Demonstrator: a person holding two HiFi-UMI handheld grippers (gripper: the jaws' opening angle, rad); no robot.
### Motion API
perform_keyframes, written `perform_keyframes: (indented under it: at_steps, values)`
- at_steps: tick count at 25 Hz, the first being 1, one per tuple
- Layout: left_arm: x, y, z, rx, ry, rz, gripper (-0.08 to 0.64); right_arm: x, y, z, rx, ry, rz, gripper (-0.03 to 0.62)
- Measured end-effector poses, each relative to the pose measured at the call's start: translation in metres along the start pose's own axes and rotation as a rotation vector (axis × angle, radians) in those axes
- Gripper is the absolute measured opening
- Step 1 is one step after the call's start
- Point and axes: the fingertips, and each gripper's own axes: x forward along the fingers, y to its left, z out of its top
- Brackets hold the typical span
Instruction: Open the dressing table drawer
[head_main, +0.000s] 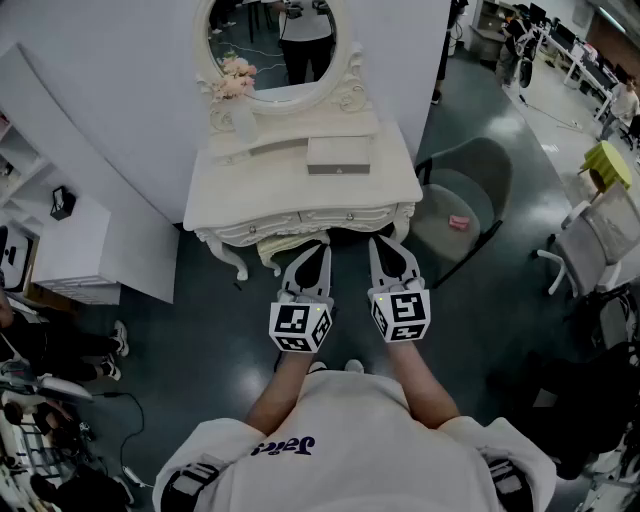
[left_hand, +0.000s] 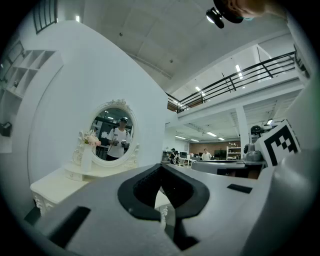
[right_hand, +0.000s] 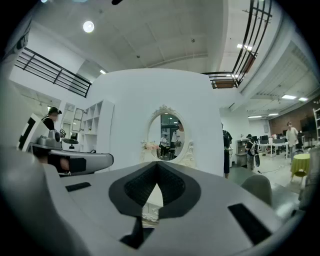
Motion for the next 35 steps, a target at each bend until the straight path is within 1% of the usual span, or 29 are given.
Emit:
perform_keyframes:
  at_steps: [4, 9, 15, 19, 23, 27, 31, 35]
  values:
    - [0.003, -0.015, -0.006, 0.023, -0.001, 0.003, 0.014, -0.01, -0.011, 0.001, -0.011, -0.007, -0.007, 0.011]
    - [0.002, -0.025, -0.014, 0.029, 0.008, 0.017, 0.014, -0.016, -0.019, -0.007, 0.016, 0.001, 0.001, 0.011]
    - [0.002, -0.022, -0.024, 0.049, 0.04, 0.053, 0.014, -0.012, -0.022, -0.019, 0.06, 0.028, 0.02, 0.012]
    - [0.011, -0.015, -0.03, 0.055, 0.054, 0.061, 0.014, 0.001, -0.026, -0.026, 0.08, 0.042, 0.029, 0.012]
    - [0.024, 0.001, -0.033, 0.048, 0.058, 0.065, 0.014, 0.021, -0.026, -0.032, 0.086, 0.051, 0.04, 0.012]
    - [0.048, 0.023, -0.037, 0.033, 0.064, 0.055, 0.014, 0.05, -0.028, -0.036, 0.078, 0.063, 0.043, 0.012]
    - [0.077, 0.047, -0.04, 0.02, 0.068, 0.039, 0.014, 0.087, -0.032, -0.04, 0.076, 0.079, 0.039, 0.012]
    - [0.109, 0.084, -0.038, 0.013, 0.077, 0.025, 0.014, 0.134, -0.029, -0.039, 0.076, 0.092, 0.049, 0.012]
